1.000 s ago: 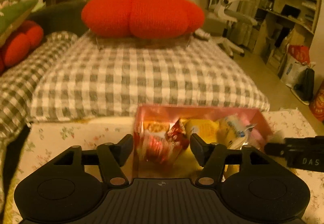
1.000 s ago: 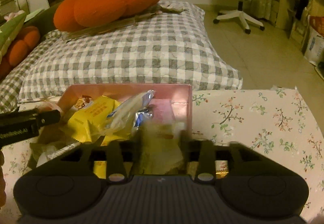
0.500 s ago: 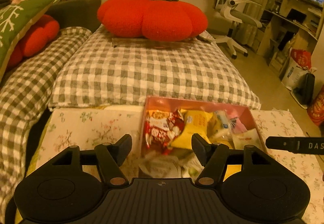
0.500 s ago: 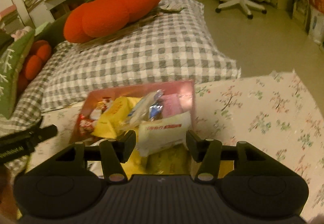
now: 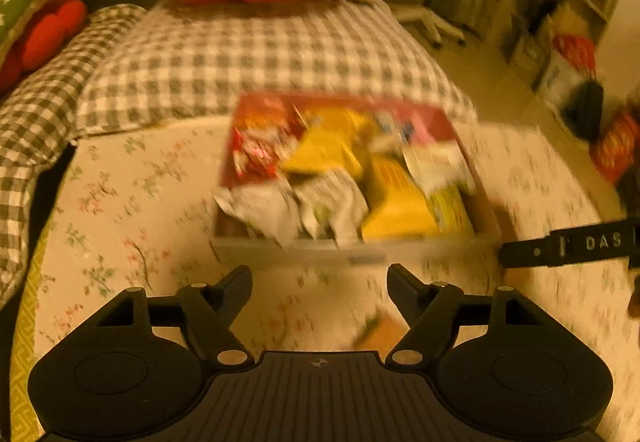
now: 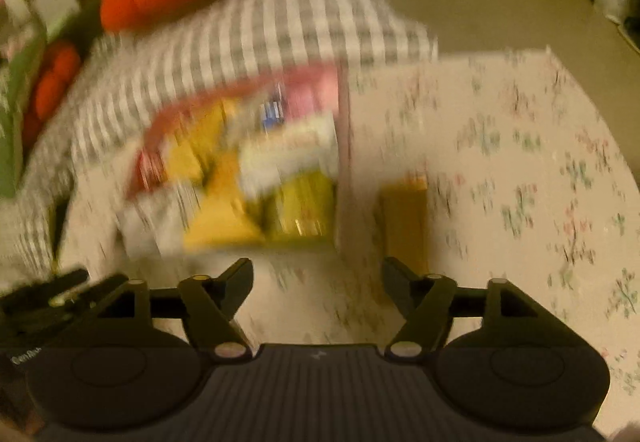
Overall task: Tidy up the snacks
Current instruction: 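Move the right tool to the gold bar and close on it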
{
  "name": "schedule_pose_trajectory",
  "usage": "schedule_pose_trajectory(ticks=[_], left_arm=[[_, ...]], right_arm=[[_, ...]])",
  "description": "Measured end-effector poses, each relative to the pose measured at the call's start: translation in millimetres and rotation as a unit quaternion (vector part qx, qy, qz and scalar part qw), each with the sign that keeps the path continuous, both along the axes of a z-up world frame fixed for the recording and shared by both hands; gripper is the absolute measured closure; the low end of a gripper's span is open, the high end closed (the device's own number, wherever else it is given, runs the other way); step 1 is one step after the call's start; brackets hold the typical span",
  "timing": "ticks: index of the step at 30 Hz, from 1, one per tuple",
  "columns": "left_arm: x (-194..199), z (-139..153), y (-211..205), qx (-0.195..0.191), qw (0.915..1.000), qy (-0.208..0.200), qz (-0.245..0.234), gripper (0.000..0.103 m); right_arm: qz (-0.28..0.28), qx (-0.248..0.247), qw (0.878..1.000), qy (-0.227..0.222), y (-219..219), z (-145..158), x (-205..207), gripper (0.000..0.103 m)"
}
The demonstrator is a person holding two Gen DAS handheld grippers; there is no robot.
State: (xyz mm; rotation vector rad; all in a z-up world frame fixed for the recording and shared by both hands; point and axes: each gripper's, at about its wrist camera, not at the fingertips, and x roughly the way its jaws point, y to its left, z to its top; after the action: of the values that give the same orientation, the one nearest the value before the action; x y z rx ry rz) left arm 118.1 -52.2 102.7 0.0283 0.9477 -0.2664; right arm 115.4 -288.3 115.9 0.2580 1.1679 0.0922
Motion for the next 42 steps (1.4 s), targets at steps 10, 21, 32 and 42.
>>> schedule_pose_trajectory(ticks=[10,21,32,42], left_arm=[[-26,-33,-37,0.08,0.9897,0.087,-0.08,0.015],[-24,-43,-44,0.095,0.9911,0.061,-0.071,0.014],[-21,-56,-52,0.106,0.9904,0.041,-0.079,0.015],[-13,-60,-43,0.081,0.9935,0.043,-0.067,0.015]], right_arm=[[0.033,-0.021,0.996,0.082,-1,-16,-8,0.012],[0.024,-0.05,0.996,0.068,-6,-32,-8,0.014],[0.012,-0.101,0.994,0.033,-1,-50,-2,0.018],[-0.024,-0.079,0.996,0.029,-14,-54,8,0.023]])
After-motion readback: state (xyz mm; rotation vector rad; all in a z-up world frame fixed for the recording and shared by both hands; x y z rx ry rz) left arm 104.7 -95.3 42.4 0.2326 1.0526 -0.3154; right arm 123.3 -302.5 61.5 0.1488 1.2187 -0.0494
